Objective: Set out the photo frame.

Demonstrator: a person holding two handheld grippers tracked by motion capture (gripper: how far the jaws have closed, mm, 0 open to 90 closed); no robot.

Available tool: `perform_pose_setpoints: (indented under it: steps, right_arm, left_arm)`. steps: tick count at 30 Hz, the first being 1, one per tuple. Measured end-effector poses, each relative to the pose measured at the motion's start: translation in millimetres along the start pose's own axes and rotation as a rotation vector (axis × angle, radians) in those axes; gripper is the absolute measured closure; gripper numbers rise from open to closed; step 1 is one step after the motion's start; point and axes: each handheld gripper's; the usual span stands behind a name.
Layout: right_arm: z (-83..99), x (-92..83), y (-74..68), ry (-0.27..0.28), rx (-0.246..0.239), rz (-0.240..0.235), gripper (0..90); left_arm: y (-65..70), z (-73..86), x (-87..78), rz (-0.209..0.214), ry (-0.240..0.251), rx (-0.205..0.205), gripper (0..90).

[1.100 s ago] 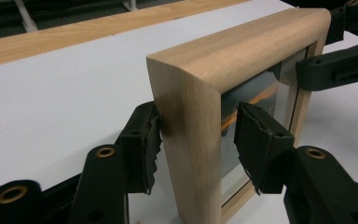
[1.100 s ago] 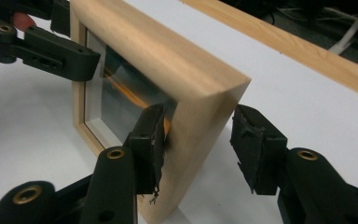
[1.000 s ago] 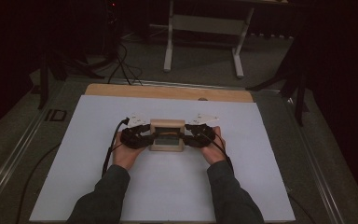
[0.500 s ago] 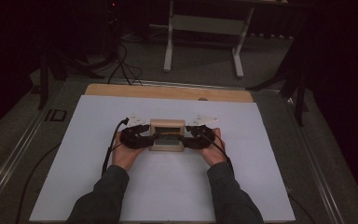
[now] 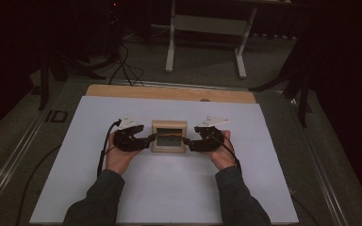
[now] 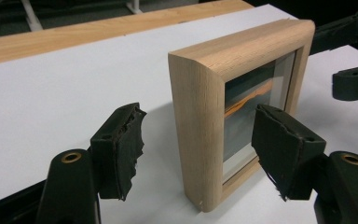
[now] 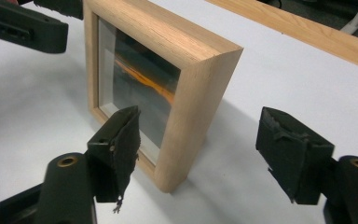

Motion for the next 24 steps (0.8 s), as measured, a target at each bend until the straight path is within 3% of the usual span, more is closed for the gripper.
perform_pose_setpoints:
  steps: [11, 14, 17, 18, 24]
  right_arm:
    - [5.4, -30.7, 0.7, 0.042, -0.011, 0.018, 26.1]
    - [16.9, -47.2, 4.4, 0.066, -0.003, 0.038, 26.1]
    - [20.4, -51.1, 5.3, 0.07, -0.004, 0.043, 26.1]
    - [32.1, -63.2, 6.7, 0.089, 0.004, 0.063, 26.2]
    - [53.8, -87.0, 8.6, 0.128, 0.016, 0.095, 26.2]
  left_arm:
    - [-2.1, 5.4, -32.2, -0.009, 0.052, 0.024, 32.4]
    - [-4.9, 9.4, -47.3, -0.018, 0.077, 0.026, 32.4]
    - [-6.2, 12.3, -53.5, -0.02, 0.085, 0.023, 32.4]
    - [-7.7, 16.3, -60.4, -0.022, 0.092, 0.023, 32.4]
    - [-13.8, 30.9, -79.0, -0.036, 0.1, 0.016, 31.8]
Point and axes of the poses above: each handheld gripper's, and its own axes: x roughly forward along the jaws, z roughly out of its underside, y roughly to its right, and after that the axes turned 1 degree about -x, right-handed
